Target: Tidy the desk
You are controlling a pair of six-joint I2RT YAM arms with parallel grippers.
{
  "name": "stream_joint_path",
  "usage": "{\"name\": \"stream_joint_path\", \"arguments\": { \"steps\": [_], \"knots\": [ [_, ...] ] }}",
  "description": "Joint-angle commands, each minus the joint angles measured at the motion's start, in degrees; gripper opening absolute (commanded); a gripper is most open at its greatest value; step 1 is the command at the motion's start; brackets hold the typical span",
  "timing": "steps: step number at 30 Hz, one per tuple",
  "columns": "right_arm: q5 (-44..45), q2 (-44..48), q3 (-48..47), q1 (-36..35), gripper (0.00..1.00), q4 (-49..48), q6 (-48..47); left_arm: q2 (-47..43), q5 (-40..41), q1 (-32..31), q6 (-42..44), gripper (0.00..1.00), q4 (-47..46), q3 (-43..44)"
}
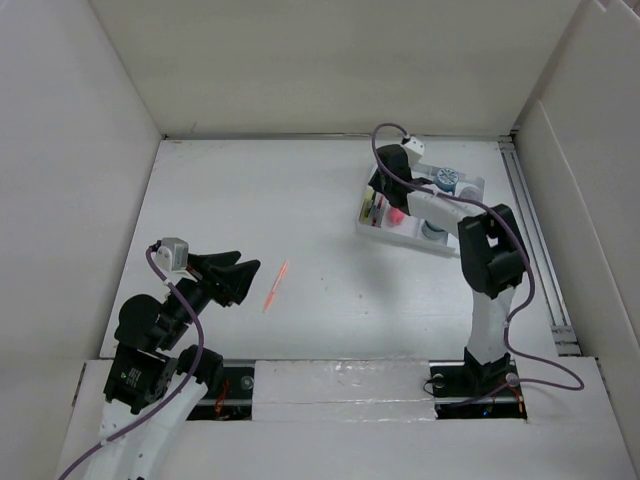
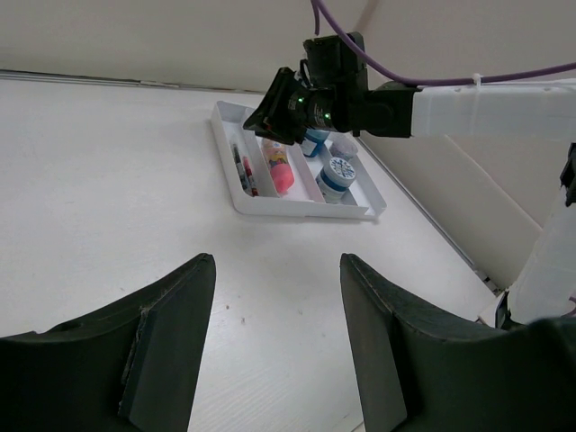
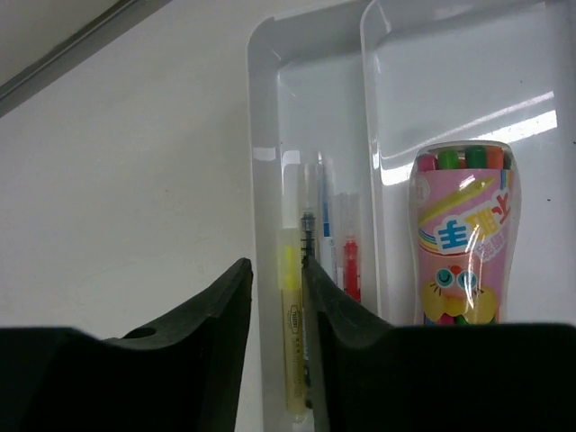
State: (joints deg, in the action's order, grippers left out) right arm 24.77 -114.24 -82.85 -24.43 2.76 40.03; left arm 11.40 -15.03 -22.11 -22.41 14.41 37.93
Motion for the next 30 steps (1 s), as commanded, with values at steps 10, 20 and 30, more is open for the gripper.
{"name": "stream_joint_path", "arguments": {
  "steps": [10, 20, 30],
  "knots": [
    [-0.26, 11.83, 10.94, -8.07, 0.22, -7.93, 1.71, -0.15, -0.35, -0.04, 0.18, 0.54, -2.46, -0.49],
    [6.78, 7.20, 13.25, -35.06, 0.26, -9.02, 6.11, -0.85, 1.66, -0.04, -0.17, 0.54, -1.76, -0.23],
    [10.12, -3.01, 4.10, -40.97, 0.48, 2.69, 8.83, -1.29, 1.67, -0.04, -0.35, 0.54, -1.85, -0.32]
  ]
}}
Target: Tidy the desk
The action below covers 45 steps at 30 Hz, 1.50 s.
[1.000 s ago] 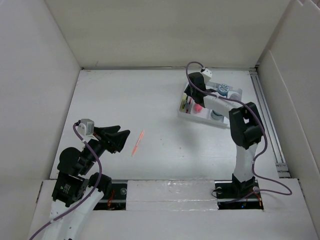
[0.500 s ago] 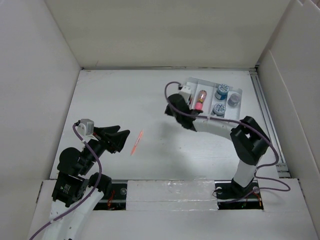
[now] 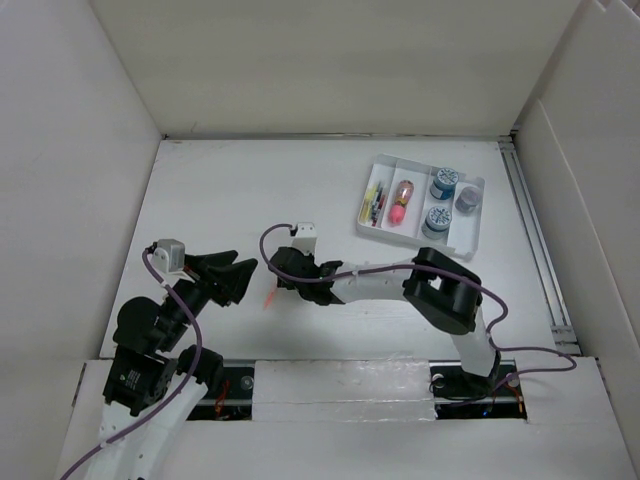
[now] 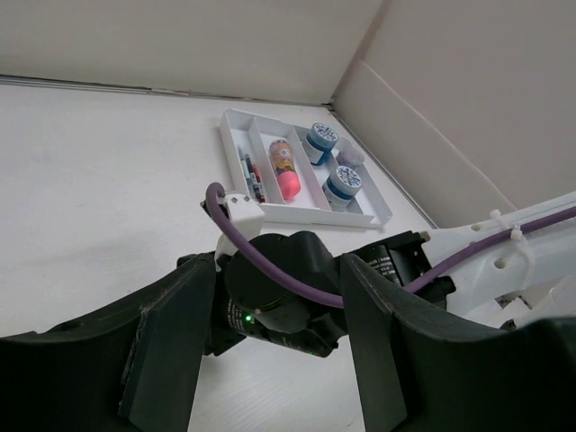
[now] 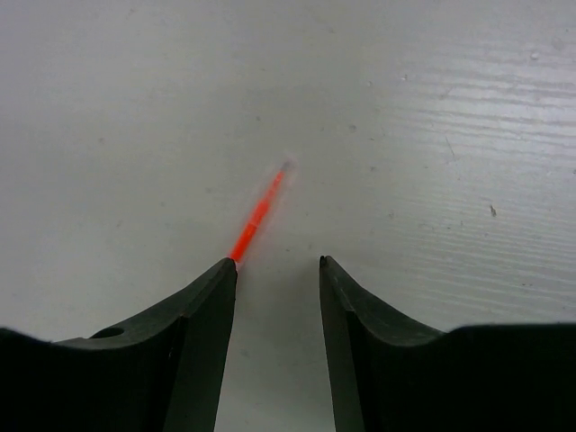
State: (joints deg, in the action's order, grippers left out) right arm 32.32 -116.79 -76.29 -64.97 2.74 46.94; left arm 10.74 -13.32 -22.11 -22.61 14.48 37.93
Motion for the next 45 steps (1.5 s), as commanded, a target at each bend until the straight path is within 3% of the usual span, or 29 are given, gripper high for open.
{"name": "stream_joint_path", "arguments": {
  "steps": [1, 9, 15, 21, 22, 32, 39, 45],
  "knots": [
    [1.71, -0.80, -2.63, -0.94, 0.48, 2.71, 1.93, -0.64, -0.56, -0.04, -0.07, 0.54, -2.00, -0.40],
    [3.36, -2.48, -4.48, -3.49, 0.47, 3.06, 1.05, -0.46, -1.01, -0.04, 0.11, 0.54, -2.18, -0.58],
    [6.70, -0.02, -3.69, -4.11, 0.38, 5.08, 2.11, -0.46, -1.36, -0.04, 0.20, 0.54, -2.44, -0.49],
    [6.44, -2.64, -6.67, -4.11, 0.46, 6.21, 1.31, -0.28, -1.53, -0.04, 0.20, 0.54, -2.53, -0.49],
    [6.62, -3.52, -8.24, -4.11, 0.51, 6.92, 1.31, -0.11, -1.44, -0.04, 0.20, 0.54, -2.53, -0.49],
    [5.47, -5.72, -8.78, -4.11, 0.50, 4.11, 0.08, 0.07, -1.88, -0.04, 0.29, 0.54, -2.61, -0.58],
    [8.03, -10.38, -12.13, -3.58, 0.41, 8.86, 2.10, -0.11, -1.79, -0.04, 0.29, 0.54, -2.53, -0.58],
    [7.85, -8.89, -8.26, -2.97, 0.23, 7.99, 4.48, -0.20, -1.71, -0.04, 0.29, 0.54, -2.53, -0.58]
  ]
}}
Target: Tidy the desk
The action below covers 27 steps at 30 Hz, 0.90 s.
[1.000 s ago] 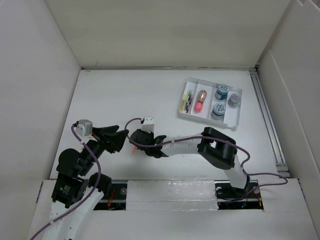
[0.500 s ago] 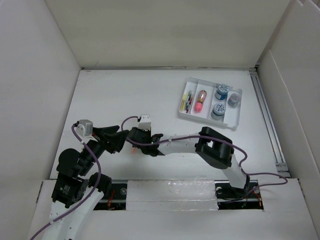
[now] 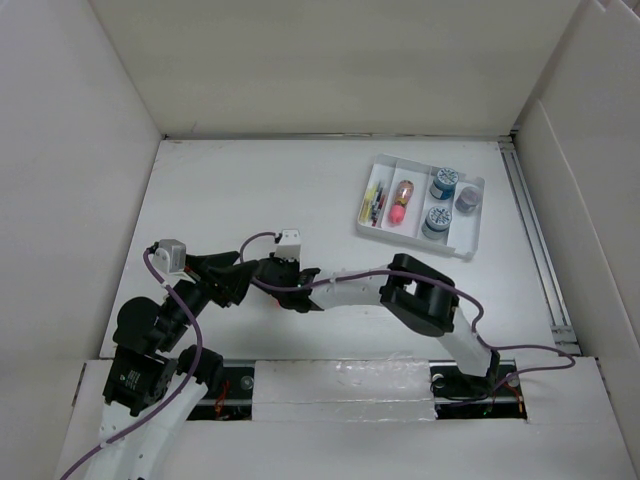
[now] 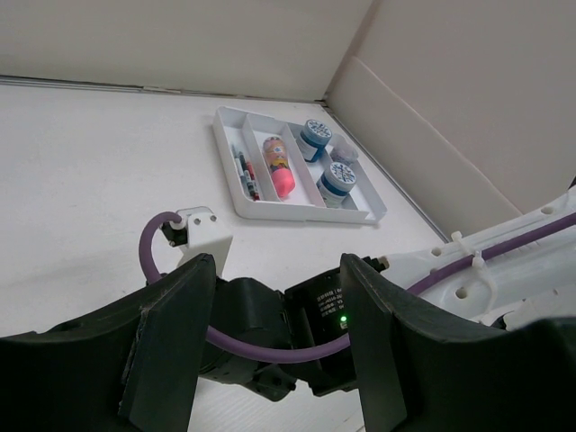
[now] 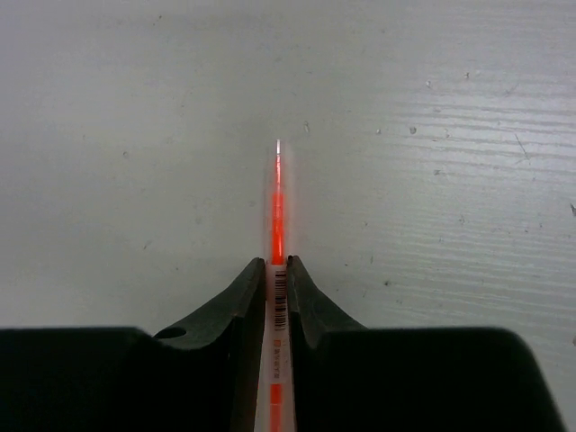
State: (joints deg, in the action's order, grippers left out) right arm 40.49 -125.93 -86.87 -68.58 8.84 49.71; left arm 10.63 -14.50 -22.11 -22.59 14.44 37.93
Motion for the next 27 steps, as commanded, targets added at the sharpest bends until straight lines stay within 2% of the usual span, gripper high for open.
{"name": "stream_joint_path", "arguments": {
  "steps": [1, 4, 8, 14, 15, 16, 18, 23, 27],
  "knots": [
    [-0.24, 1.20, 3.71, 0.64, 0.18, 1.27, 2.05, 0.09, -0.44, -0.04, 0.26, 0.54, -2.40, -0.58],
    [-0.76, 5.07, 8.72, 1.87, 0.10, -0.49, 2.93, 0.00, -0.53, -0.04, 0.18, 0.54, -2.40, -0.58],
    [-1.11, 10.17, 14.44, 4.67, 0.05, -2.86, 3.11, 0.18, -0.62, -0.04, 0.26, 0.54, -2.57, -0.58],
    [-4.80, 20.18, 20.95, 12.22, 0.04, -8.22, 0.13, 0.53, -0.62, -0.04, 0.26, 0.54, -2.48, -0.58],
    [-5.33, 21.59, 21.56, 13.54, 0.04, -5.70, -0.49, 0.44, -0.62, -0.04, 0.26, 0.54, -2.57, -0.58],
    [-5.59, 22.99, 22.70, 16.51, 0.04, -10.55, -1.97, 0.53, -0.53, -0.04, 0.26, 0.54, -2.48, -0.58],
    [-7.44, 26.25, 23.58, 20.04, 0.05, -13.22, -3.39, 0.79, -0.70, -0.04, 0.26, 0.54, -2.66, -0.67],
    [-12.89, 23.90, 18.43, 33.56, 0.09, -13.06, -6.38, 0.44, -0.62, -0.04, 0.26, 0.54, -2.48, -0.58],
    [-16.31, 16.36, 11.21, 40.09, 0.09, -11.22, -7.17, 1.32, -1.40, -0.04, 0.44, 0.54, -2.40, -0.58]
  ]
}}
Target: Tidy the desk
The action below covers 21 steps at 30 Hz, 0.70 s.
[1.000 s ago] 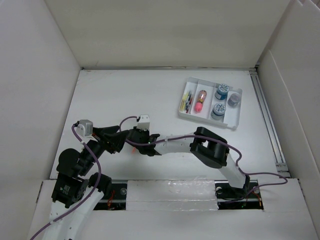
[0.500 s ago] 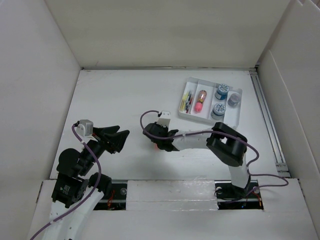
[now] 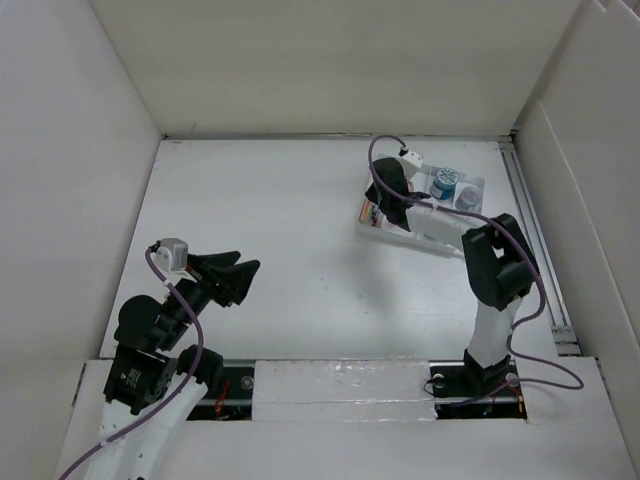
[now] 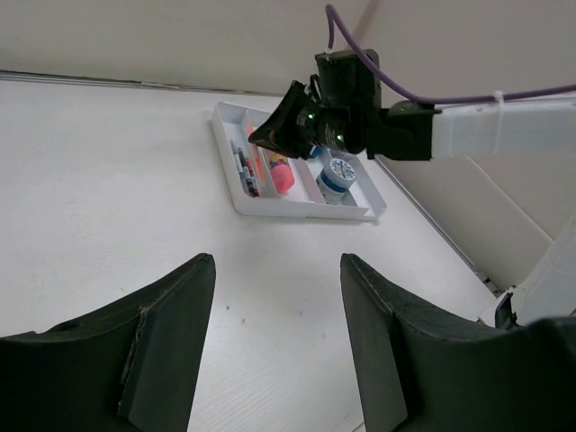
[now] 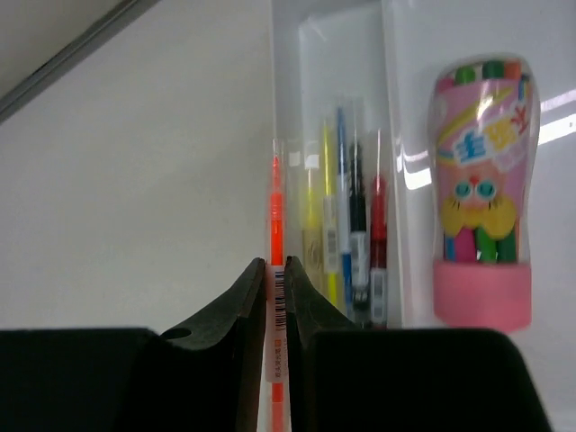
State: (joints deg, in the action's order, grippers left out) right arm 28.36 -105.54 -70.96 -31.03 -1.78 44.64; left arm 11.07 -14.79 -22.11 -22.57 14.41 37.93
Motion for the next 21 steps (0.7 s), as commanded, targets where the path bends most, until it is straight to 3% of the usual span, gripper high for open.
{"name": "stream_joint_path", "arguments": {
  "steps": [1, 6, 8, 9, 10, 12, 14, 17, 18, 20, 21],
  "knots": [
    [-5.06, -5.28, -6.19, 3.51, 0.10, -0.24, -2.02, 0.71, -1.21, -0.04, 0.51, 0.54, -2.55, -0.58],
    [-3.66, -11.96, -16.37, 6.32, 0.14, 5.63, -3.07, 0.79, -1.21, -0.04, 0.42, 0.55, -2.55, -0.49],
    [-3.49, -13.47, -18.33, 6.86, 0.23, 6.79, -3.33, 0.79, -1.47, -0.04, 0.33, 0.55, -2.55, -0.58],
    [-3.14, -13.47, -18.77, 6.86, 0.30, 7.23, -3.51, 0.62, -1.39, -0.04, 0.33, 0.55, -2.55, -0.49],
    [-3.05, -13.12, -18.78, 6.86, 0.45, 7.23, -3.86, 0.62, -0.86, -0.04, 0.33, 0.55, -2.46, -0.40],
    [-2.61, -11.19, -17.82, 6.86, 0.64, 6.36, -3.69, 0.71, -0.51, -0.04, 0.24, 0.55, -2.11, -0.23],
    [-4.27, -8.13, -15.80, 6.86, 0.76, 6.35, -3.07, 0.62, -0.68, -0.04, 0.07, 0.56, -2.11, -0.31],
    [-4.63, -3.11, -10.81, 5.99, 0.78, 3.90, -3.60, 0.09, -0.07, -0.04, 0.07, 0.57, -2.11, -0.31],
    [-4.89, 3.69, -7.91, 4.15, 0.79, 2.50, -3.68, 0.35, -0.07, -0.04, 0.07, 0.58, -2.02, -0.23],
    [-5.77, 6.28, -4.40, 1.96, 0.79, 0.57, -3.86, 0.44, -0.24, -0.04, 0.15, 0.58, -2.02, -0.23],
    [-5.95, 11.79, -2.80, 0.37, 0.79, -1.19, -4.21, 0.44, -0.42, -0.04, 0.24, 0.58, -2.11, -0.23]
  ]
}}
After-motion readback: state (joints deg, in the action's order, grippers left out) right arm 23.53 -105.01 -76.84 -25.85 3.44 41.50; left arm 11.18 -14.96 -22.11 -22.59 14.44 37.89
